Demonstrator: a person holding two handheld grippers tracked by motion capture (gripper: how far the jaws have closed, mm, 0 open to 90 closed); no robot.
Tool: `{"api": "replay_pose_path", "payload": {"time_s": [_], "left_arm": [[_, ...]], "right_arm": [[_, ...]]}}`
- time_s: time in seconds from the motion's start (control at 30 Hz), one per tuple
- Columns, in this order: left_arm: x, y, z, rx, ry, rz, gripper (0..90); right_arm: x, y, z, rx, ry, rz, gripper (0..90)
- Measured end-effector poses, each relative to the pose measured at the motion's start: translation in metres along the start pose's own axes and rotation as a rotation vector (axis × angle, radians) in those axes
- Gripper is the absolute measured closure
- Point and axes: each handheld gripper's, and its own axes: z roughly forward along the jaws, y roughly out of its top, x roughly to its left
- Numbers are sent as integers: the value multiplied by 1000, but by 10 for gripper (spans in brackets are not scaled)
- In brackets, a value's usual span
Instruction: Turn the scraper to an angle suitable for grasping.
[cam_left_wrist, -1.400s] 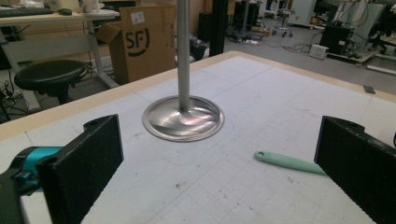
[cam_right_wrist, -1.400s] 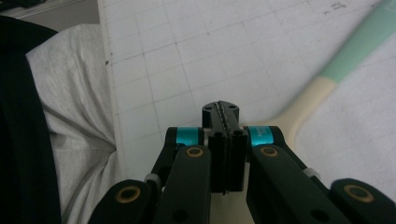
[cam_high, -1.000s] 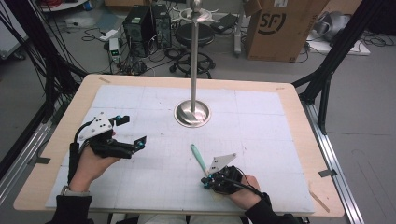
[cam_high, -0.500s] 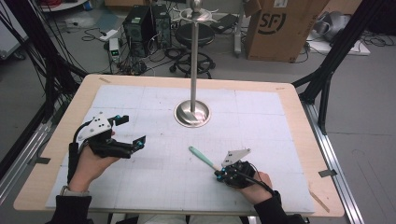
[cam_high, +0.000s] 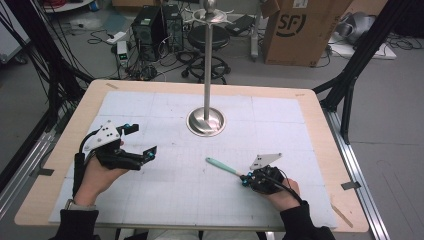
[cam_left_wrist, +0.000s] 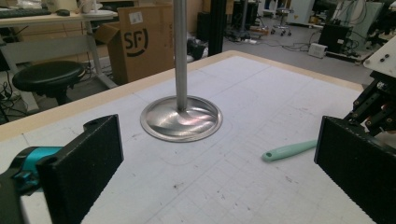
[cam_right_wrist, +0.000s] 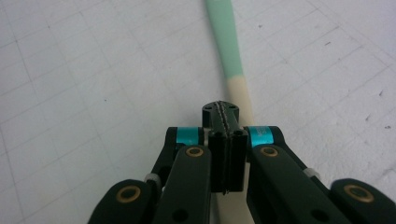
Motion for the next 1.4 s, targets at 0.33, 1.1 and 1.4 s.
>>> {"api": "replay_pose_path", "payload": {"time_s": [0.33,1.1,1.4], "left_arm": [[-2,2,-4,-21,-7,3,17],[-3,6,-12,-45,-1,-2,17],[-2,7,-17,-55,0,0,17]], "right_arm": [[-13,16,-20,-134,41,-1,850],[-22,59,-38,-157,136,-90,1],[-21,59,-30,-75,118,-109,8]]}}
